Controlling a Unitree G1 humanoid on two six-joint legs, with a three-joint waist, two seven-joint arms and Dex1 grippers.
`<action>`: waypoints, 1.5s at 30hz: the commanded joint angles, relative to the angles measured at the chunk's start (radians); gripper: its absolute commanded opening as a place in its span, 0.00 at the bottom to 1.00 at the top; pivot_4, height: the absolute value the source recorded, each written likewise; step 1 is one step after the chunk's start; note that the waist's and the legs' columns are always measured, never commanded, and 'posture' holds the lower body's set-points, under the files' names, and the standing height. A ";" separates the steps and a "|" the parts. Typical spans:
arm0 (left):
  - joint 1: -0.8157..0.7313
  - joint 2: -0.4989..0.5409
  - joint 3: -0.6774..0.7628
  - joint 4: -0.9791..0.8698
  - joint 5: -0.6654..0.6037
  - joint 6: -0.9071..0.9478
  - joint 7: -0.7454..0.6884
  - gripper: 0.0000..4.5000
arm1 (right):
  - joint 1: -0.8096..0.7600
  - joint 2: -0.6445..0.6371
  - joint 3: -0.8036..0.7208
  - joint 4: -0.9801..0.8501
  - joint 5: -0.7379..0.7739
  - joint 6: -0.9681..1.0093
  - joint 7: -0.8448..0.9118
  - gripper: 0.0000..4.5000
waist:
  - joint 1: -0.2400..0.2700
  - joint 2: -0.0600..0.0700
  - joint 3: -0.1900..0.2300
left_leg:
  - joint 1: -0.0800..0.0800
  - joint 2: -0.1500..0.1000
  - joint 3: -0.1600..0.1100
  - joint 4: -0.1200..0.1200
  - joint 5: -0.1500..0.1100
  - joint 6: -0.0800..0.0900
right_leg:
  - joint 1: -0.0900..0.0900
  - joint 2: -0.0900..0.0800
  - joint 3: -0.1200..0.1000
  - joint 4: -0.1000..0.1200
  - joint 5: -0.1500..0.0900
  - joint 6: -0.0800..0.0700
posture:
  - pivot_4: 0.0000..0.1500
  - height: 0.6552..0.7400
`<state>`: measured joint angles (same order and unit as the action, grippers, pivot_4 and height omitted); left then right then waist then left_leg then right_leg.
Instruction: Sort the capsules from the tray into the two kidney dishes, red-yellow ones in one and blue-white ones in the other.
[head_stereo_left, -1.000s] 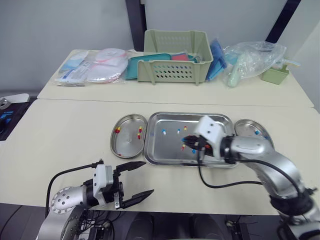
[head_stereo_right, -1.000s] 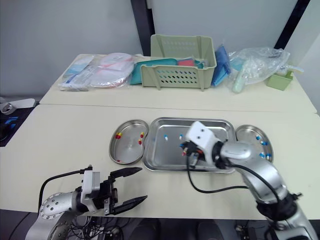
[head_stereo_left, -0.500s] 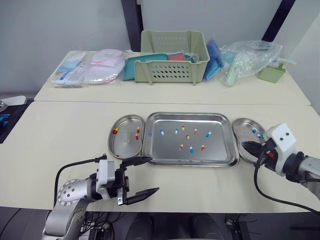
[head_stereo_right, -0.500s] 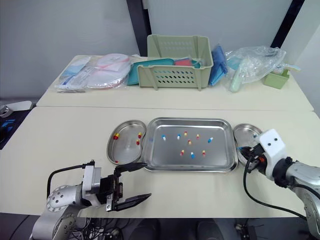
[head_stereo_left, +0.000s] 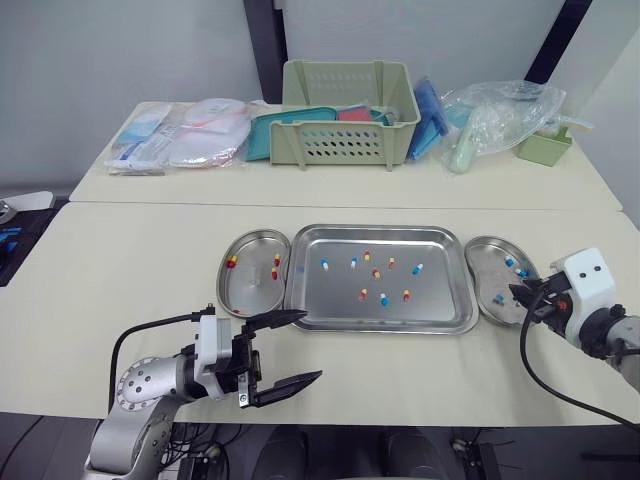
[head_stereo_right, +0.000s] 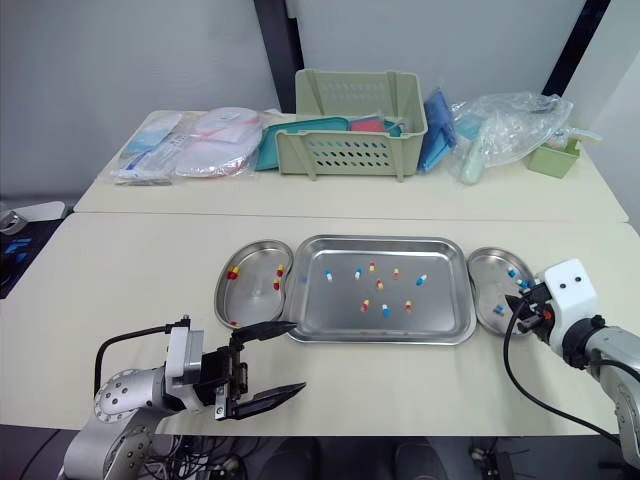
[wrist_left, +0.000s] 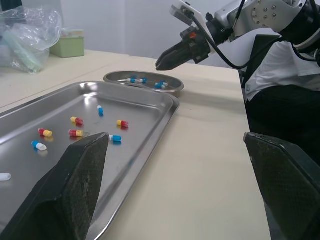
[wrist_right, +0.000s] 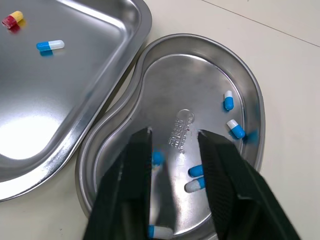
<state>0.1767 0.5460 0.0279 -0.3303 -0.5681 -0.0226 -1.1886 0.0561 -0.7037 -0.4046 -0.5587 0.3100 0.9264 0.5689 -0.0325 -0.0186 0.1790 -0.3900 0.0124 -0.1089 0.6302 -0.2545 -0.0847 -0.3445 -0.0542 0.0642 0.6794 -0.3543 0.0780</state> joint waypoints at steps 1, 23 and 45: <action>0.011 -0.007 -0.009 -0.051 -0.013 -0.006 0.012 1.00 | -0.012 -0.021 -0.036 -0.006 0.014 -0.026 0.003 0.57 | 0.000 0.000 0.000 | 0.000 0.000 0.000 0.000 0.000 0.000 | 0.000 0.000 0.000 0.000 0.000 0.000 | 1.00 1.00; 0.210 0.218 0.467 0.166 0.104 0.207 0.288 1.00 | 0.320 -0.183 -0.282 0.383 -0.011 -0.746 0.460 0.99 | 0.000 -0.002 0.001 | 0.008 0.000 0.002 -0.001 0.000 0.000 | 0.007 0.000 0.001 -0.002 0.000 0.000 | 1.00 1.00; 0.261 0.189 0.515 0.254 0.105 0.076 0.209 1.00 | 0.362 -0.277 -0.283 0.711 -0.021 -0.919 0.625 0.99 | 0.000 -0.002 0.001 | 0.009 0.000 0.002 -0.001 0.000 0.000 | 0.008 0.000 0.001 -0.002 -0.001 -0.001 | 1.00 1.00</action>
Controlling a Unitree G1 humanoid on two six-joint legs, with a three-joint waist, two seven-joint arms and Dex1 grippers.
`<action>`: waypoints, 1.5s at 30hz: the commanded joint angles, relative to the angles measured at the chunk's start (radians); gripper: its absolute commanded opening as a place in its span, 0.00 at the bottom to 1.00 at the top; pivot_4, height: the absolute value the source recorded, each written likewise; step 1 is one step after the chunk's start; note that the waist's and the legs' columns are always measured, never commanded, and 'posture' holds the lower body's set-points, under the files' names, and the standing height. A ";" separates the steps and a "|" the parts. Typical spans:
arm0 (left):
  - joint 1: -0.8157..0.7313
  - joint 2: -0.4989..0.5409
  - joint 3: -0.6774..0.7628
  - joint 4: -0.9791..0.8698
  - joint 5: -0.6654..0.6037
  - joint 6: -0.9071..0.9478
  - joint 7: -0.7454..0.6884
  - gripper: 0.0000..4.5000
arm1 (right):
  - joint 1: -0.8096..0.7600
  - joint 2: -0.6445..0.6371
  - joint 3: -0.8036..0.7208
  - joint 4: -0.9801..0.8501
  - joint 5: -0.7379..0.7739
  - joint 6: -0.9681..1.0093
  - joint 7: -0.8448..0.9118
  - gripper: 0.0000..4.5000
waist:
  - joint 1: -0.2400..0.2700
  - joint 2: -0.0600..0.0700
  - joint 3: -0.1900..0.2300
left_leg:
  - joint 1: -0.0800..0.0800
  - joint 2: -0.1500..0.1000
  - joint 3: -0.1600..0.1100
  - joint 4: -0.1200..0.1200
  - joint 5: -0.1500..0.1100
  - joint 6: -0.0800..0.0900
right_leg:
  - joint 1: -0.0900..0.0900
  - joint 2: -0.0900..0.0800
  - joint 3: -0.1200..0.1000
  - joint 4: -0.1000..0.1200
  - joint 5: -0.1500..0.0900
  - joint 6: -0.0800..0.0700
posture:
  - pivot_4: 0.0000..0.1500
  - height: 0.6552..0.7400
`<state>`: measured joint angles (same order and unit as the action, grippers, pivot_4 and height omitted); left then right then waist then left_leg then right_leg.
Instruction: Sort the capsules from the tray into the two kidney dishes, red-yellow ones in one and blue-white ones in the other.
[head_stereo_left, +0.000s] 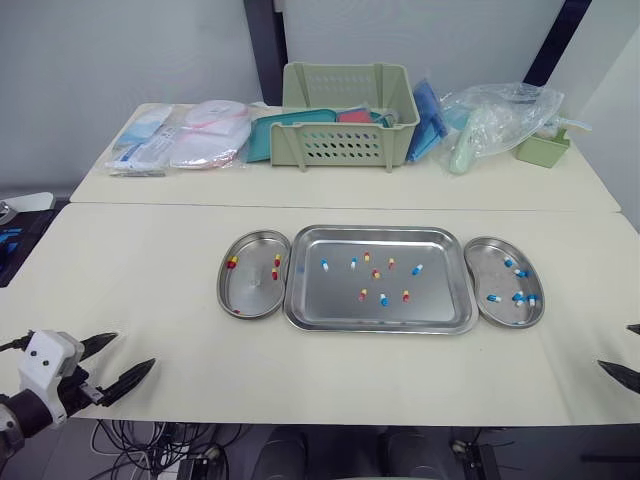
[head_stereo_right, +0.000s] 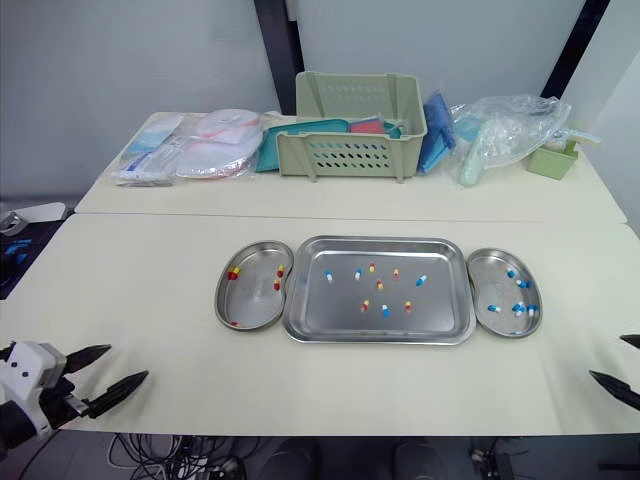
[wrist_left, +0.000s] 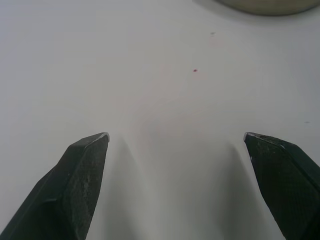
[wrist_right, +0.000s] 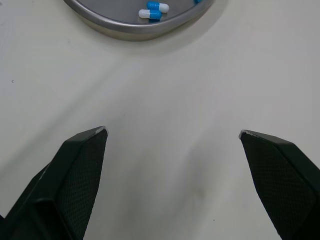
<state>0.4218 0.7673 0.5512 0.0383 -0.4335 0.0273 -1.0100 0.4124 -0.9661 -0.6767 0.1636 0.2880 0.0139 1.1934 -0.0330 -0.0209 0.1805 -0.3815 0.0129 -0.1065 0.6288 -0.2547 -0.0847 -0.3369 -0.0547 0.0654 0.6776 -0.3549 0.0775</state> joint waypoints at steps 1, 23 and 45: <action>0.025 -0.066 -0.036 -0.187 -0.039 0.045 0.056 1.00 | 0.008 -0.008 -0.013 -0.019 0.006 0.001 -0.005 0.99 | 0.000 0.000 0.000 | 0.000 0.000 0.000 0.000 0.000 0.000 | 0.000 0.000 0.000 0.000 0.000 0.000 | 1.00 1.00; -0.050 -0.346 -0.490 -0.519 0.072 0.062 0.291 1.00 | 0.265 0.084 -0.029 -0.478 0.137 0.183 0.029 0.99 | 0.002 0.003 -0.002 | 0.000 -0.001 0.000 0.001 0.000 0.000 | 0.001 0.000 0.001 0.000 0.000 0.000 | 1.00 1.00; -0.118 -0.343 -0.496 -0.522 0.052 0.090 0.318 1.00 | -0.603 0.475 0.896 -0.708 0.032 0.646 -0.667 0.82 | 0.003 -0.001 -0.001 | -0.001 -0.001 -0.003 0.001 0.000 0.000 | -0.001 0.000 -0.002 0.001 0.000 0.000 | 1.00 1.00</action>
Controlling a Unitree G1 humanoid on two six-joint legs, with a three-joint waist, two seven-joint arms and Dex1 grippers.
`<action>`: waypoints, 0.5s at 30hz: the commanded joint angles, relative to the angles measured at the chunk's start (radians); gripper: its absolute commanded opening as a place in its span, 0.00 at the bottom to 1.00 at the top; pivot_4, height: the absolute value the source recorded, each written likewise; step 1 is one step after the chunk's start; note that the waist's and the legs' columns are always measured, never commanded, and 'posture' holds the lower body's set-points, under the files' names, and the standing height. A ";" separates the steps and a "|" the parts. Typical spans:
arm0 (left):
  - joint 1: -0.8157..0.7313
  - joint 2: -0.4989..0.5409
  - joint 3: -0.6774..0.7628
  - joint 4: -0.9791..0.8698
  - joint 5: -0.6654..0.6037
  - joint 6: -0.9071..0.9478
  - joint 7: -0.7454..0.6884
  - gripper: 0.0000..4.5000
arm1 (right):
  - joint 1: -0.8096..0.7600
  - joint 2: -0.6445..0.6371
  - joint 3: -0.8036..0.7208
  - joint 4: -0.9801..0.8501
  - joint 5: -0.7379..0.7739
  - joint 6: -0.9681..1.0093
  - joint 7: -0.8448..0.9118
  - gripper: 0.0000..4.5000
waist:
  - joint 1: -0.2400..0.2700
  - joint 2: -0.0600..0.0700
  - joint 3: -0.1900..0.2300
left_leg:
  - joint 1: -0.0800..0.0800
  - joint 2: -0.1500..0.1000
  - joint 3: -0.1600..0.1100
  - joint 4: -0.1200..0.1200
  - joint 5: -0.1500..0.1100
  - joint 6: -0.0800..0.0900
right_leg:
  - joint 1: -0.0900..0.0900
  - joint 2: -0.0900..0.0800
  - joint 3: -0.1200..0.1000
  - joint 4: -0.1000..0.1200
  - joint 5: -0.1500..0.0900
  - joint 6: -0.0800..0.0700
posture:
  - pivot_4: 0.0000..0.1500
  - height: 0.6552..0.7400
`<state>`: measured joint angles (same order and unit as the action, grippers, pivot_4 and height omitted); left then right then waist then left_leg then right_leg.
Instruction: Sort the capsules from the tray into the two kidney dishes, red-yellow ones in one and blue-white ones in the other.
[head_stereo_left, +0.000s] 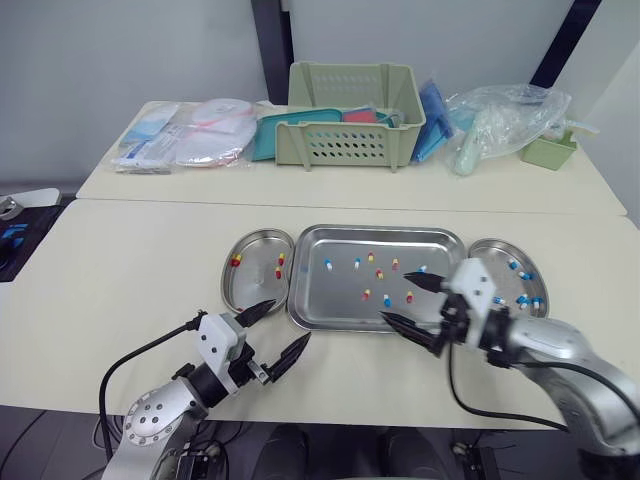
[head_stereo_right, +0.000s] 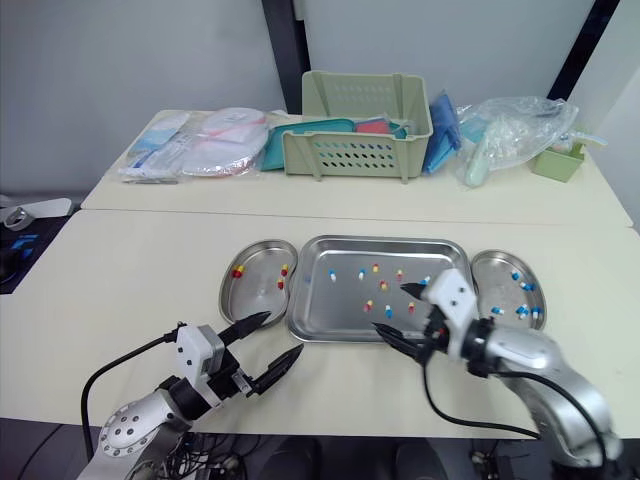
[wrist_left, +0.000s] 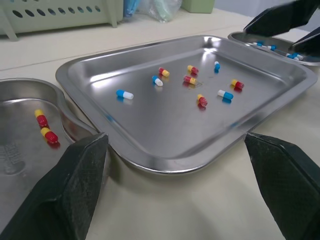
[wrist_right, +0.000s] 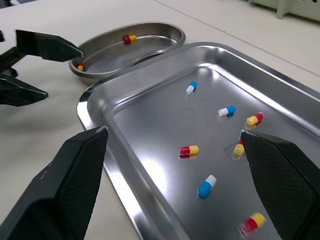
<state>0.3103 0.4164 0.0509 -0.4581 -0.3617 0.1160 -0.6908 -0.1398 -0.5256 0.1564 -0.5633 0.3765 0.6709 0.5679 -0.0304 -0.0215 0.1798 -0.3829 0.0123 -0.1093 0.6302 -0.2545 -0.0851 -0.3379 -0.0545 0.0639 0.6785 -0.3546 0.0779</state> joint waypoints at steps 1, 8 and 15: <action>-0.010 0.009 0.003 -0.027 -0.020 0.005 0.000 1.00 | -0.084 0.063 0.102 0.043 -0.084 -0.006 -0.059 0.73 | -0.001 0.000 0.000 | 0.000 0.000 0.000 0.000 0.000 0.000 | 0.000 0.000 0.000 0.000 0.000 0.000 | 1.00 1.00; -0.015 0.014 -0.003 -0.026 -0.018 0.009 0.001 1.00 | -0.266 0.227 0.210 0.217 -0.225 0.034 -0.186 0.68 | -0.004 0.001 0.000 | 0.000 0.000 0.000 0.000 0.000 0.000 | -0.002 0.000 0.000 0.002 0.000 0.000 | 1.00 1.00; -0.010 0.014 -0.009 -0.019 -0.014 -0.001 -0.001 1.00 | -0.435 0.350 0.255 0.425 -0.297 0.089 -0.212 0.68 | -0.007 0.001 0.000 | -0.001 0.000 0.000 0.000 0.000 0.000 | -0.005 0.000 0.001 0.003 0.000 0.000 | 1.00 1.00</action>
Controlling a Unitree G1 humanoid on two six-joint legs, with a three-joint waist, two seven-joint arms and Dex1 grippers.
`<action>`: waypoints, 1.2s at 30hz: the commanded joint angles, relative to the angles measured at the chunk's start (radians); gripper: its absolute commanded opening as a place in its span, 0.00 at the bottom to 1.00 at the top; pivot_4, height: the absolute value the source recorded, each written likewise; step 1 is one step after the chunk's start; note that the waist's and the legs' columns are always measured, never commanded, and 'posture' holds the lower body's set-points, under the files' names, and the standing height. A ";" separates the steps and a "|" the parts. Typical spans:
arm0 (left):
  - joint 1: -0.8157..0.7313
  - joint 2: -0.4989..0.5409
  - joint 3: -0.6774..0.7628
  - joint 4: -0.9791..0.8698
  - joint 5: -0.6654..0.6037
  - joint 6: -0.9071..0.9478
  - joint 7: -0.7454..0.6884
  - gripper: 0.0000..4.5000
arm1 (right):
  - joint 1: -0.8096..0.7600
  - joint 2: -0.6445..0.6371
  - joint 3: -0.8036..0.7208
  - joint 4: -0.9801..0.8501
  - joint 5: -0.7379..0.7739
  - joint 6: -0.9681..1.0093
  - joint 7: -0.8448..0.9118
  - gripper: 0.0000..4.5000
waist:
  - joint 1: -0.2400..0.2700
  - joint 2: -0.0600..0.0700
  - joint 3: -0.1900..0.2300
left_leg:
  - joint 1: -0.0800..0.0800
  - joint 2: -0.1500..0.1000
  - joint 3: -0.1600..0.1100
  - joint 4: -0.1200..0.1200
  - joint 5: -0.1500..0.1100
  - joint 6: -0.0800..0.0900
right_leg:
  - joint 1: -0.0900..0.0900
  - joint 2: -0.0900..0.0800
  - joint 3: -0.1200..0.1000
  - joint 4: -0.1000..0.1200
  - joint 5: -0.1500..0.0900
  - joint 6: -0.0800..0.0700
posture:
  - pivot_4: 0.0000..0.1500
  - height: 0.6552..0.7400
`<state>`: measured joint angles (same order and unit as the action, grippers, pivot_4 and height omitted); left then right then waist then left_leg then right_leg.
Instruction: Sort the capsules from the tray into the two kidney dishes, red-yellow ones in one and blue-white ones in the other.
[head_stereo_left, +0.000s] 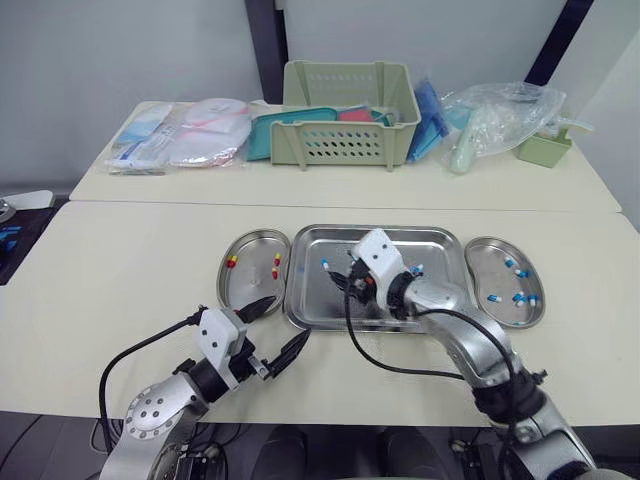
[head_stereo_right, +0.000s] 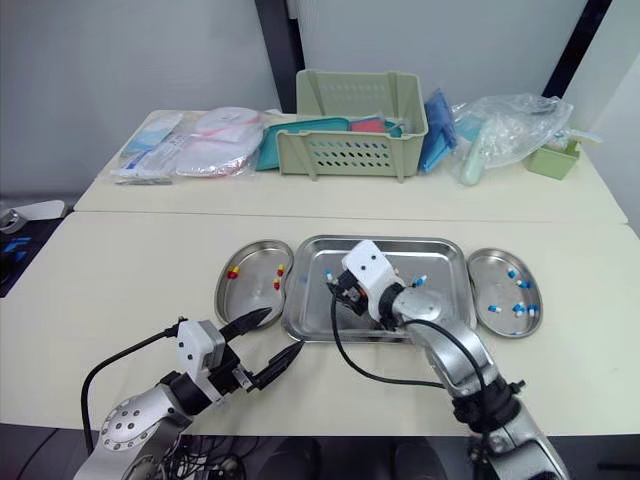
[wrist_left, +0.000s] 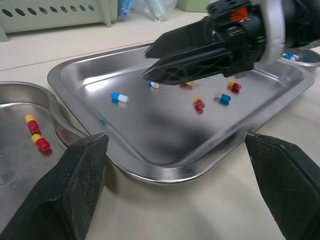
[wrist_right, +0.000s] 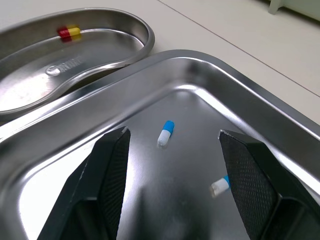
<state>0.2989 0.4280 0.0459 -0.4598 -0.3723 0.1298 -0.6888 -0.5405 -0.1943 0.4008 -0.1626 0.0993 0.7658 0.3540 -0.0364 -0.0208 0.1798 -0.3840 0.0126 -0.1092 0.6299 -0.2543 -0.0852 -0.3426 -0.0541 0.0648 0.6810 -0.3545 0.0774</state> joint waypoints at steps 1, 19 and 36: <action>0.002 0.002 -0.005 -0.015 -0.002 -0.018 -0.002 1.00 | -0.052 0.032 0.014 0.056 -0.025 -0.008 0.003 0.68 | -0.001 0.000 0.000 | 0.000 0.000 0.000 0.000 0.000 0.000 | 0.000 0.000 0.000 0.000 0.000 0.000 | 1.00 1.00; 0.030 0.003 0.004 0.002 0.011 -0.055 -0.001 1.00 | -0.156 0.114 0.050 0.345 -0.102 -0.088 0.090 0.32 | -0.020 0.001 0.000 | 0.000 0.000 0.000 0.000 0.000 0.000 | -0.001 0.000 0.000 0.001 0.000 0.000 | 1.00 1.00; 0.014 0.063 0.018 0.068 -0.090 -0.179 -0.232 1.00 | -0.027 -0.028 -0.082 -0.138 -0.025 0.025 0.214 0.00 | -0.019 0.001 0.000 | -0.003 0.000 0.000 0.000 0.000 0.000 | -0.004 0.000 0.000 0.001 0.000 0.000 | 1.00 1.00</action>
<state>0.3227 0.4715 0.0462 -0.3821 -0.4187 -0.0064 -0.8579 -0.5882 -0.1927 0.3908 -0.1414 0.0235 0.7367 0.5400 -0.0554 -0.0196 0.1801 -0.3892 0.0127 -0.1100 0.6296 -0.2544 -0.0851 -0.3478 -0.0540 0.0646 0.6817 -0.3545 0.0774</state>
